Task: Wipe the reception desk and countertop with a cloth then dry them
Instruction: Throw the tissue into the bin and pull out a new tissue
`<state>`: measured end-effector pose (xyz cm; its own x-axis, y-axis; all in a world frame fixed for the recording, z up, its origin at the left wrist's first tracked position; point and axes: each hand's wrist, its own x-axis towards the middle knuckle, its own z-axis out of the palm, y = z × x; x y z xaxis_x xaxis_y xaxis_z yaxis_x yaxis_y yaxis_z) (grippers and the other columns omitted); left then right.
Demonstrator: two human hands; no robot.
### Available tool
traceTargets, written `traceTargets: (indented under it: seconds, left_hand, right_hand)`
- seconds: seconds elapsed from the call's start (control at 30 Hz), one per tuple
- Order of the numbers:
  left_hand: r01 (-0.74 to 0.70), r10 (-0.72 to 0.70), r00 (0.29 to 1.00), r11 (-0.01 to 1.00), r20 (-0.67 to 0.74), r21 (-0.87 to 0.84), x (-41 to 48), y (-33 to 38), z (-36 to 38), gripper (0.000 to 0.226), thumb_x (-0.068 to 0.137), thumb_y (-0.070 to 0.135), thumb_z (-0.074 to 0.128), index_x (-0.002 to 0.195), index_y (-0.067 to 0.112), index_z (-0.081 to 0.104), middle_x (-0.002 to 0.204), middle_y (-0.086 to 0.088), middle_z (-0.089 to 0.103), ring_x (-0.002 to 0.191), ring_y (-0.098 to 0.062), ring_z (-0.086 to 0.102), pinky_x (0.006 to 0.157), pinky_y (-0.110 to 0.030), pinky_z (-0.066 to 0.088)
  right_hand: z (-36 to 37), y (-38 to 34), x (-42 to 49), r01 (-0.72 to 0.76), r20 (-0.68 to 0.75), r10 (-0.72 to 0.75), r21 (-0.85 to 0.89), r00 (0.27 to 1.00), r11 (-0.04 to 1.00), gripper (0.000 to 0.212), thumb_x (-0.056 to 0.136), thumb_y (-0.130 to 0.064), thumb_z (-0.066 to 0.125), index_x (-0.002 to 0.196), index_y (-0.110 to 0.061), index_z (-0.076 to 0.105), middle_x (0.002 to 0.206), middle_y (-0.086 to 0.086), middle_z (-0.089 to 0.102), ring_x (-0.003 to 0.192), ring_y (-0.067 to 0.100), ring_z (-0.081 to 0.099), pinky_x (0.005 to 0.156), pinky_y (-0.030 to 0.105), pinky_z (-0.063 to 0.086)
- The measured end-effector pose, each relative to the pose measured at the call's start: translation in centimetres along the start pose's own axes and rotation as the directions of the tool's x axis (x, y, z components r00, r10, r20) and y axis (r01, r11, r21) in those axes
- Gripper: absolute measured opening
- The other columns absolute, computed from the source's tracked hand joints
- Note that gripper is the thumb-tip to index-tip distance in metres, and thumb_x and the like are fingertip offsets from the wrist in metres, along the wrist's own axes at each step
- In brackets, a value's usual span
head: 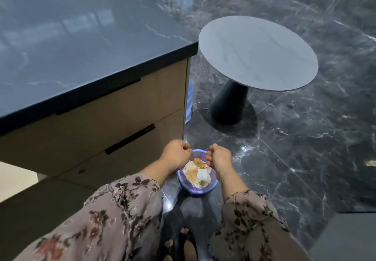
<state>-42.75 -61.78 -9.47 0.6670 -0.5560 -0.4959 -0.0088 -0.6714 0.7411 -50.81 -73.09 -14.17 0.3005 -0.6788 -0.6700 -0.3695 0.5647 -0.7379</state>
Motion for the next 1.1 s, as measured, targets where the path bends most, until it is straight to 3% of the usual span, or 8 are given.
traceTargets:
  seconds: [0.13,0.27,0.47,0.63,0.77,0.87,0.97,1.1]
  left_hand:
    - [-0.025,0.025,0.999,1.000,-0.027,-0.016,-2.6,1.6,-1.8,0.019,0.088,0.008,0.059,0.070,0.012,0.061,0.071,-0.006,0.058,0.068,-0.019,0.049,0.068,-0.026,0.041]
    - [-0.026,0.023,0.998,0.999,-0.061,-0.048,-5.3,3.0,-3.5,0.023,0.088,0.010,0.060,0.067,0.018,0.057,0.070,-0.002,0.057,0.064,-0.015,0.047,0.061,-0.025,0.039]
    - [-0.021,0.006,0.991,0.993,-0.133,-0.113,-9.4,4.0,-6.6,0.015,0.089,0.016,0.063,0.074,0.016,0.062,0.072,-0.003,0.059,0.075,-0.018,0.052,0.072,-0.025,0.040]
    - [0.010,-0.060,0.946,0.988,-0.319,-0.157,-13.9,2.9,-11.1,0.038,0.092,0.024,0.060,0.055,0.015,0.062,0.065,-0.008,0.065,0.064,-0.023,0.059,0.079,-0.036,0.056]
    - [0.060,-0.100,0.889,0.993,-0.447,-0.104,-18.1,1.2,-14.7,0.035,0.093,0.034,0.056,0.067,0.012,0.067,0.063,-0.004,0.059,0.063,-0.020,0.053,0.070,-0.031,0.047]
    - [0.095,-0.121,0.841,0.992,-0.528,-0.078,-21.0,-0.3,-17.0,0.043,0.096,0.038,0.050,0.059,0.018,0.058,0.062,-0.001,0.055,0.064,-0.017,0.050,0.070,-0.028,0.040]
    - [0.133,-0.195,0.768,0.980,-0.610,-0.147,-23.5,-2.1,-19.2,0.049,0.097,0.039,0.047,0.054,0.016,0.053,0.060,-0.001,0.051,0.066,-0.020,0.049,0.072,-0.028,0.039]
    - [0.157,-0.278,0.701,0.958,-0.657,-0.238,-26.0,-4.9,-22.3,0.051,0.095,0.039,0.045,0.052,0.012,0.050,0.058,-0.005,0.051,0.063,-0.026,0.047,0.068,-0.029,0.038]
  right_hand:
    - [0.2,-2.0,-4.0,0.021,0.060,-0.018,-0.049,0.998,0.999,0.031,0.095,-0.017,0.041,0.065,-0.013,0.047,0.052,0.005,0.036,0.044,0.016,0.029,0.043,0.024,0.025]
    - [0.3,-3.8,-7.8,0.048,0.164,-0.029,-0.111,0.986,0.993,0.033,0.098,-0.016,0.038,0.065,-0.013,0.045,0.054,0.004,0.033,0.046,0.016,0.029,0.047,0.025,0.020]
    - [1.8,-6.1,-12.7,0.231,0.338,-0.102,-0.365,0.936,0.902,0.039,0.098,-0.017,0.044,0.060,-0.010,0.053,0.056,0.008,0.048,0.047,0.018,0.044,0.044,0.021,0.031]
    - [4.7,-8.0,-18.5,0.460,0.567,-0.131,-0.488,0.813,0.742,0.037,0.099,-0.019,0.045,0.063,-0.012,0.054,0.063,0.006,0.058,0.050,0.019,0.051,0.048,0.023,0.031]
    - [7.7,-8.3,-23.5,0.600,0.711,-0.114,-0.483,0.694,0.638,0.035,0.098,-0.017,0.045,0.065,-0.011,0.055,0.065,0.008,0.059,0.050,0.018,0.052,0.045,0.021,0.037]
    - [9.7,-7.8,-27.0,0.655,0.783,-0.075,-0.458,0.617,0.601,0.031,0.098,-0.016,0.046,0.068,-0.010,0.055,0.068,0.009,0.060,0.047,0.014,0.053,0.041,0.016,0.040]
    - [12.0,-6.9,-30.0,0.750,0.847,-0.053,-0.437,0.529,0.497,0.031,0.097,-0.018,0.046,0.069,-0.010,0.057,0.073,0.009,0.065,0.054,0.014,0.059,0.047,0.019,0.043]
    - [15.7,-5.4,-33.5,0.821,0.901,-0.050,-0.368,0.431,0.436,0.035,0.095,-0.018,0.047,0.063,-0.010,0.059,0.066,0.008,0.065,0.057,0.019,0.059,0.054,0.025,0.045]
